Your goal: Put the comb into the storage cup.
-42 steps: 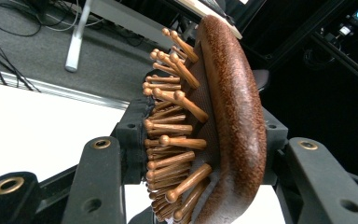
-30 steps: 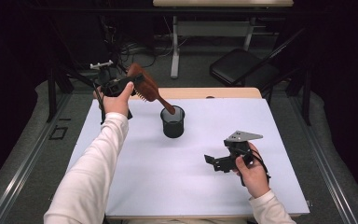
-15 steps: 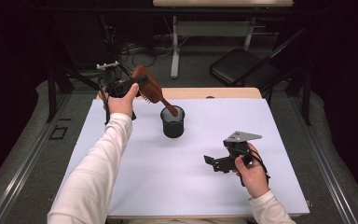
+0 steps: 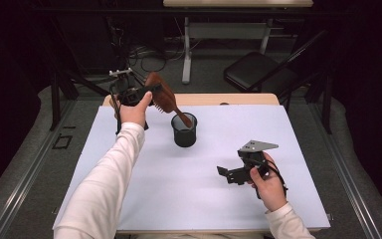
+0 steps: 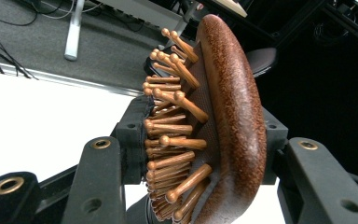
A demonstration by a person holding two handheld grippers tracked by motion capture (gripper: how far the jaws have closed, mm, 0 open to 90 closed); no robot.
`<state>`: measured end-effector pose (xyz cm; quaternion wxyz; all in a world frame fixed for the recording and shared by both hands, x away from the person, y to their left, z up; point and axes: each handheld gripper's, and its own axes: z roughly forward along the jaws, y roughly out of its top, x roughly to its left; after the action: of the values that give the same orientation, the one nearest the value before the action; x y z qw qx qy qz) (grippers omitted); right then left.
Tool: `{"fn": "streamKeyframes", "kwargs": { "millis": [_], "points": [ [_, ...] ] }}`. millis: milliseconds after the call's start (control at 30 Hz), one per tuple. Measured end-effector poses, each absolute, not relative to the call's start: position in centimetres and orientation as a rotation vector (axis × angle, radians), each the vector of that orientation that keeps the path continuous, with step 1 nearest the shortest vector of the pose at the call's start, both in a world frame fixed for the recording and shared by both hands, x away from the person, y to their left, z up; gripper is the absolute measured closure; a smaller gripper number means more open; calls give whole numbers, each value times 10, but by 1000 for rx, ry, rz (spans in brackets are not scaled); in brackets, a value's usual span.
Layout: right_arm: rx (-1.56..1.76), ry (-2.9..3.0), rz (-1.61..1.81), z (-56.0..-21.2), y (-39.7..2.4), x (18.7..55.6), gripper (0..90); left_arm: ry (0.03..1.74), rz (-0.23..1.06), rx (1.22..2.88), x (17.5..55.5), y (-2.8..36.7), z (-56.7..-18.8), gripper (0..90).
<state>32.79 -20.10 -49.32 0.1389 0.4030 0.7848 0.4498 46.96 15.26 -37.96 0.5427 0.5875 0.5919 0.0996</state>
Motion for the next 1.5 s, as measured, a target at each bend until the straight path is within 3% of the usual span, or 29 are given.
{"fn": "streamKeyframes", "kwargs": {
  "millis": [1500],
  "points": [
    [1167, 2292, 1280, -498, -197, 328, 1, 1412, 226, 1451, 472, 139, -404, 508]
  ]
}}
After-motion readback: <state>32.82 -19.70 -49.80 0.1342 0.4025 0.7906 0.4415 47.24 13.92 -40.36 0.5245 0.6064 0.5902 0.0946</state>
